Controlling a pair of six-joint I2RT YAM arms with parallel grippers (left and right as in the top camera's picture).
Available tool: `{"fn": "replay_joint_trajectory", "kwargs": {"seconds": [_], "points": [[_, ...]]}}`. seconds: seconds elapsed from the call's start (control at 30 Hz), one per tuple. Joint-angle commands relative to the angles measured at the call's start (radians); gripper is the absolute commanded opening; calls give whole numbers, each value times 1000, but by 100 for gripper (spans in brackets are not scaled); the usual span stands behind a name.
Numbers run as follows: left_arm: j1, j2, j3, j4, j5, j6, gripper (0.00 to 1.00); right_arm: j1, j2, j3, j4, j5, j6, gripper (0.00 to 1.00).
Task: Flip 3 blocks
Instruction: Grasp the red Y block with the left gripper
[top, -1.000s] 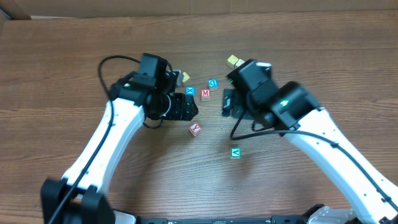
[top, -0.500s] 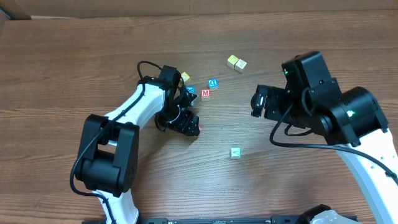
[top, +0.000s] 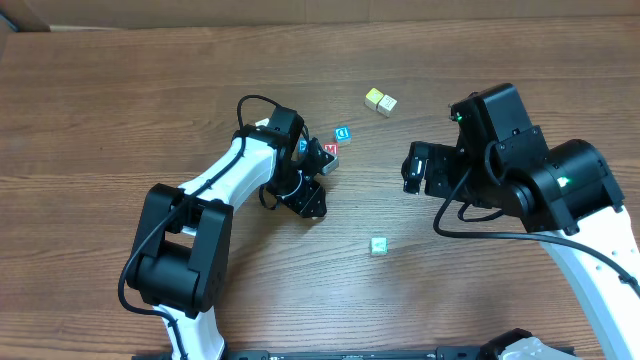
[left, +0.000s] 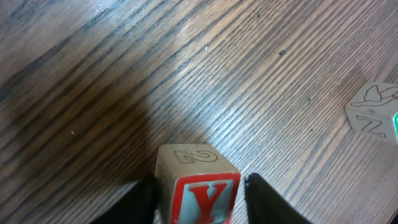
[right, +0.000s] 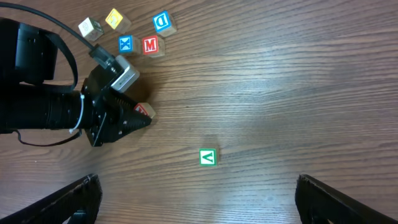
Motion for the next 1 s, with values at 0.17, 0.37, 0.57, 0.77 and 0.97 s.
{"fn": "replay_joint_trajectory", "kwargs": {"seconds": [0.17, 0.37, 0.57, 0.77, 0.97], "points": [[-3, 14, 0, 2, 2, 1, 15, -2, -5, 26, -1, -17, -8, 100], [-3, 14, 0, 2, -83, -116, 4, -2, -5, 26, 0, -16, -8, 100], [-3, 11, 2, -2, -97, -241, 4, -2, -5, 26, 1, -16, -8, 100], [-3, -19, 3, -27, -108, -338, 4, -2, -5, 26, 12, -16, -20, 100], [-7, -151, 3, -68, -140, -395, 4, -2, -5, 26, 30, 10, -27, 100]]}}
